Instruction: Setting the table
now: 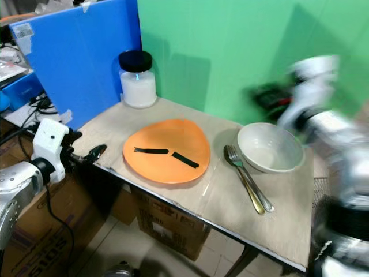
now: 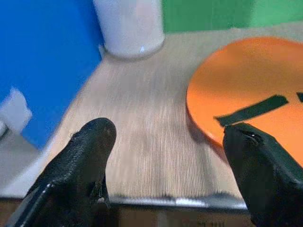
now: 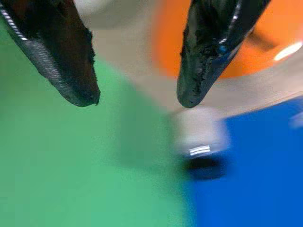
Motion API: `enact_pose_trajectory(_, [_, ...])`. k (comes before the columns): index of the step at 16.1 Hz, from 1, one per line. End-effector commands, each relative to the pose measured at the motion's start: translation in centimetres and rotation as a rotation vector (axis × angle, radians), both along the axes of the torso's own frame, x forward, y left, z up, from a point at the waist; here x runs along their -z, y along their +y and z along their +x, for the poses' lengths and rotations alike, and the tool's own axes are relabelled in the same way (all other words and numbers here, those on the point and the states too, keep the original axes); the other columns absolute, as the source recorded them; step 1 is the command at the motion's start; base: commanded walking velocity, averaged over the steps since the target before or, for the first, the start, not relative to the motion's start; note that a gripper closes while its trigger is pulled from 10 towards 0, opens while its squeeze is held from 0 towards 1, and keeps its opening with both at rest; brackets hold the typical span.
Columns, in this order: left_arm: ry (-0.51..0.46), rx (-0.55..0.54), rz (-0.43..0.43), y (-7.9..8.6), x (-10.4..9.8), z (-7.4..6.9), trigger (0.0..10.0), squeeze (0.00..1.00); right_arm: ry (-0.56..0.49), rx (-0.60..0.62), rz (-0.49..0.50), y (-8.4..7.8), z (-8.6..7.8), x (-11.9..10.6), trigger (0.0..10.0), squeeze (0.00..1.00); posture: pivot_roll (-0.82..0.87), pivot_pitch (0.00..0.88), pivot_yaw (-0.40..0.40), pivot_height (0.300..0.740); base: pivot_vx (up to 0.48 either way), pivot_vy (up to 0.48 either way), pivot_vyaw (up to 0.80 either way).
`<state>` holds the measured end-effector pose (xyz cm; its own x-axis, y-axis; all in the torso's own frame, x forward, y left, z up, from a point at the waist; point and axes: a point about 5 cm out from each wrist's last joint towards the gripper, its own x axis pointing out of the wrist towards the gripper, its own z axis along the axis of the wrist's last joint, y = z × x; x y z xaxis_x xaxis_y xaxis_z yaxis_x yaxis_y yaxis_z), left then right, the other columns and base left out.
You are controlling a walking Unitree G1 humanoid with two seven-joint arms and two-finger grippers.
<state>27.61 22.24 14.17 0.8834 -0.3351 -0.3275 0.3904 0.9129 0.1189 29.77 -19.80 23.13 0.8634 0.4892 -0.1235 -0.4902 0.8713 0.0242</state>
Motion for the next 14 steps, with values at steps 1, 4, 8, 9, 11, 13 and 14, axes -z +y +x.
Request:
enact_pose_trajectory(1, [0.007, 0.015, -0.059, 0.2, 0.1, 0.5, 10.0, 1.00, -0.025, -0.143, -0.031, 2.9, -0.8, 0.8, 10.0, 1.00, 0.15, 0.000, -0.022, 0.727, 0.000, 0.000, 0.00])
enact_pose_trajectory(4, [0.068, 0.015, -0.236, 0.4, 0.8, 1.4, 10.0, 1.00, 0.034, -0.264, -0.092, 6.0, -2.0, 3.8, 10.0, 1.00, 0.16, 0.000, -0.023, 0.727, 0.000, 0.000, 0.00])
enact_pose_trajectory(8, [0.207, 0.058, -0.531, 0.8, 1.9, 2.7, 10.0, 0.00, 0.126, -0.092, -0.070, 6.3, -0.4, 6.5, 10.0, 1.00, 0.15, 0.000, -0.024, 0.727, 0.000, 0.000, 0.00])
enact_pose_trajectory(9, [0.223, 0.063, -0.544, 0.8, 2.1, 2.9, 10.0, 0.00, 0.136, -0.064, -0.054, 6.2, -0.2, 6.7, 10.0, 1.00, 0.15, 0.000, -0.023, 0.727, 0.000, 0.000, 0.00])
enact_pose_trajectory(11, [0.251, 0.102, -0.550, 0.3, 2.3, 3.4, 10.0, 0.00, 0.204, 0.046, 0.045, 5.9, 0.6, 7.4, 10.0, 1.00, 0.15, 0.000, -0.021, 0.727, 0.000, 0.000, 0.00])
enact_pose_trajectory(13, [0.318, 0.112, -0.541, -0.3, 3.0, 4.2, 10.0, 0.00, 0.363, 0.103, 0.123, 6.1, 0.8, 9.3, 10.0, 1.00, 0.14, 0.000, -0.015, 0.727, 0.000, 0.000, 0.00])
enact_pose_trajectory(14, [0.329, 0.111, -0.534, -0.4, 3.1, 4.3, 10.0, 0.00, 0.399, 0.117, 0.137, 6.2, 0.8, 9.8, 10.0, 0.92, 0.13, 0.000, -0.012, 0.727, 0.000, 0.000, 0.00])
